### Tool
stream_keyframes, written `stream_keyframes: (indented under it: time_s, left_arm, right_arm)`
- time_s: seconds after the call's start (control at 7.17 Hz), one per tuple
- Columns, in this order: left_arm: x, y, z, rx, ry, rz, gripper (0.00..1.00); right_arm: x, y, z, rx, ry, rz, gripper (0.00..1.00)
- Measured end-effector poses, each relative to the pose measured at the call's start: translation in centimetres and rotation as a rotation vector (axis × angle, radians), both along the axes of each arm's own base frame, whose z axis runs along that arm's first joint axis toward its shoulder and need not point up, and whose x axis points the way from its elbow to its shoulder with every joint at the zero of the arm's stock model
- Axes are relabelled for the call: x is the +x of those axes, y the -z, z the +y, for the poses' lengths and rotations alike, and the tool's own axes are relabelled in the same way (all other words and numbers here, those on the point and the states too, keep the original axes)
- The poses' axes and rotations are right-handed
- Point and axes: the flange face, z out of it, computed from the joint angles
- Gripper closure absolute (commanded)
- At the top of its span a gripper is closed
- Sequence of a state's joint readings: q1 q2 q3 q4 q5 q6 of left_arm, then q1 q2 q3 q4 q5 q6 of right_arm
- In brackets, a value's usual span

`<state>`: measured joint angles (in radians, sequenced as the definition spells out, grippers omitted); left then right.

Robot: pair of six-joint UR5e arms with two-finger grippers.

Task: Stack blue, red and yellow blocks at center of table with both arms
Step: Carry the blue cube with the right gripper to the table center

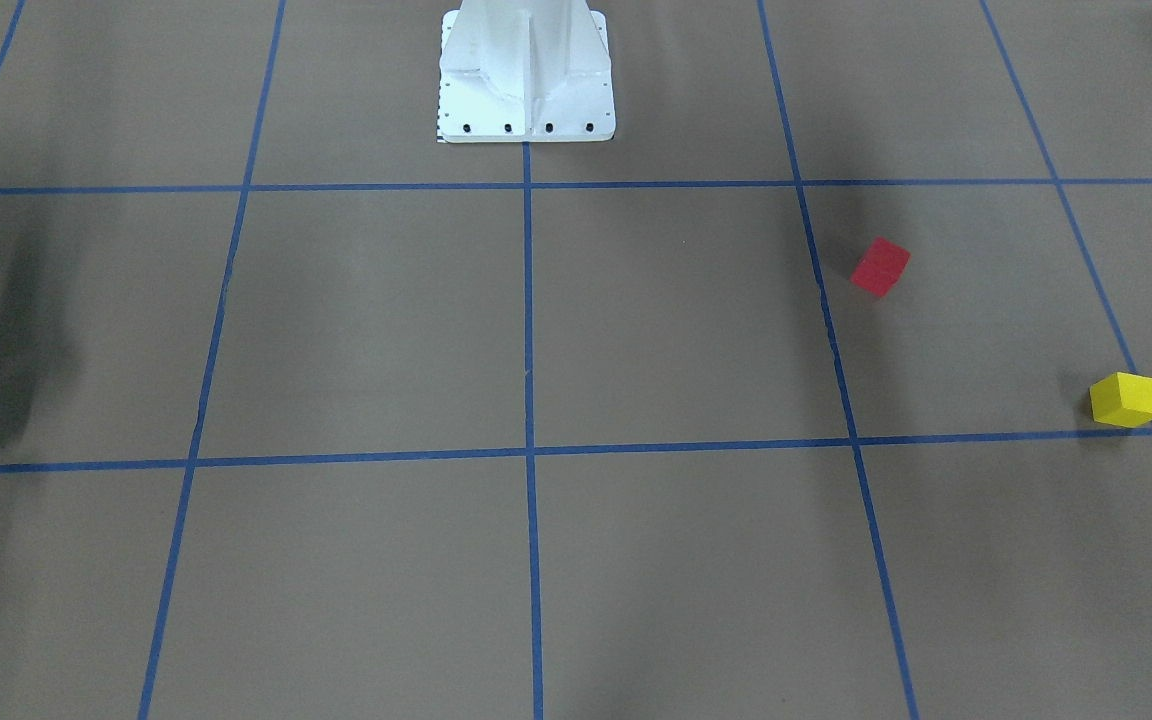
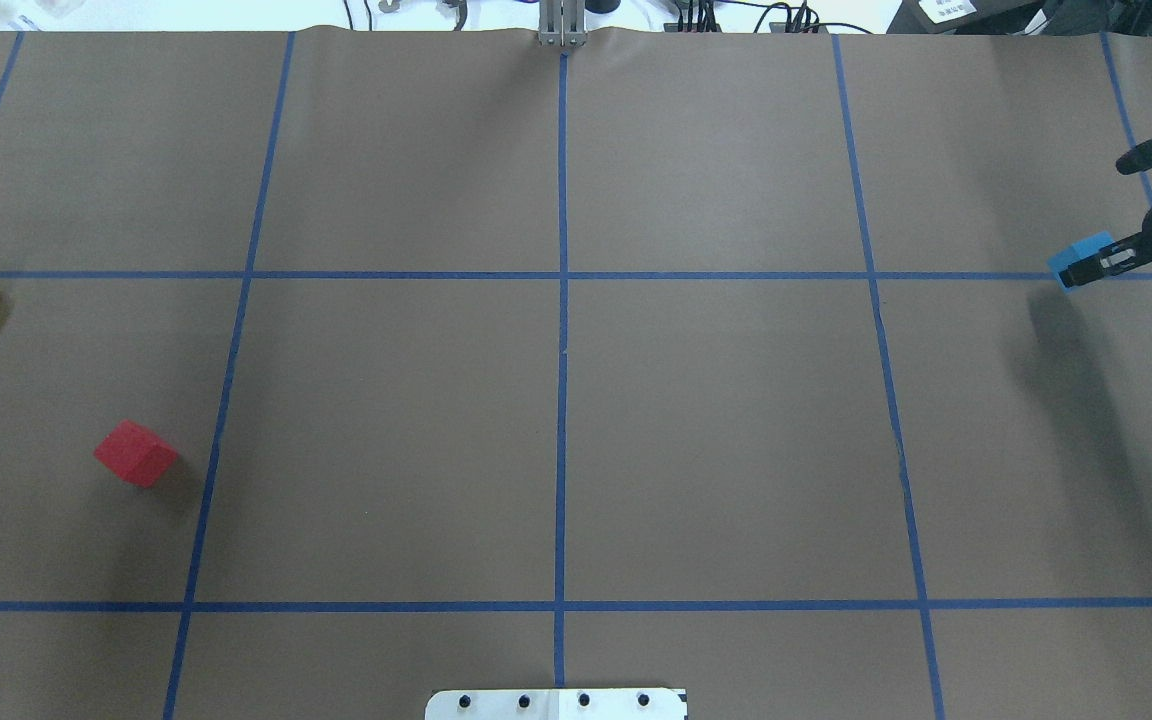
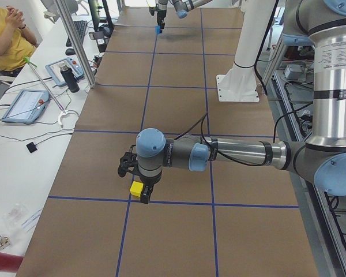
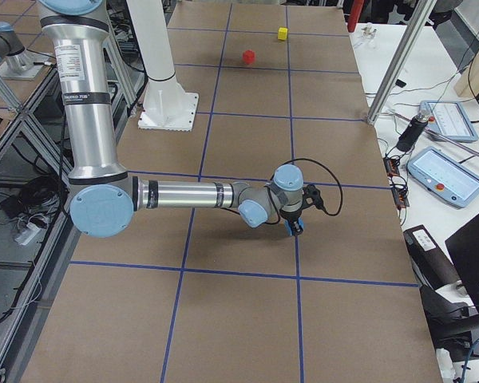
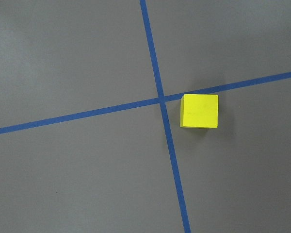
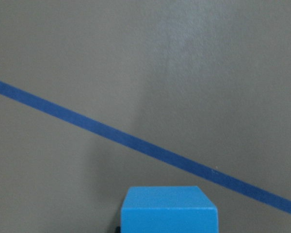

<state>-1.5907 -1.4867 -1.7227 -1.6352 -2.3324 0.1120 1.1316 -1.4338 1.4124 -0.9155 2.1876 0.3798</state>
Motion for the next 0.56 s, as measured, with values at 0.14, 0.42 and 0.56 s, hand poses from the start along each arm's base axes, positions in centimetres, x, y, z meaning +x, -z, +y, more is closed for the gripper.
stream_keyframes:
  time_s: [0.14, 0.42, 0.56]
  left_arm:
    - [0.0, 0.0, 0.0, 0.0, 0.0, 0.0, 0.0]
    - [0.0, 0.0, 0.0, 0.0, 0.0, 0.0, 0.0]
    - [0.0, 0.0, 0.0, -0.001, 0.001, 0.0, 0.0]
  right_arm:
    - [-4.1, 3.9, -1.5, -0.025, -0.03, -0.045, 1.0]
    - [-15.6, 13.5, -3.3, -0.12, -0.104, -0.081, 1.0]
    - [-21.8, 19.7, -3.7, -0.184, -0.155, -0.06, 1.0]
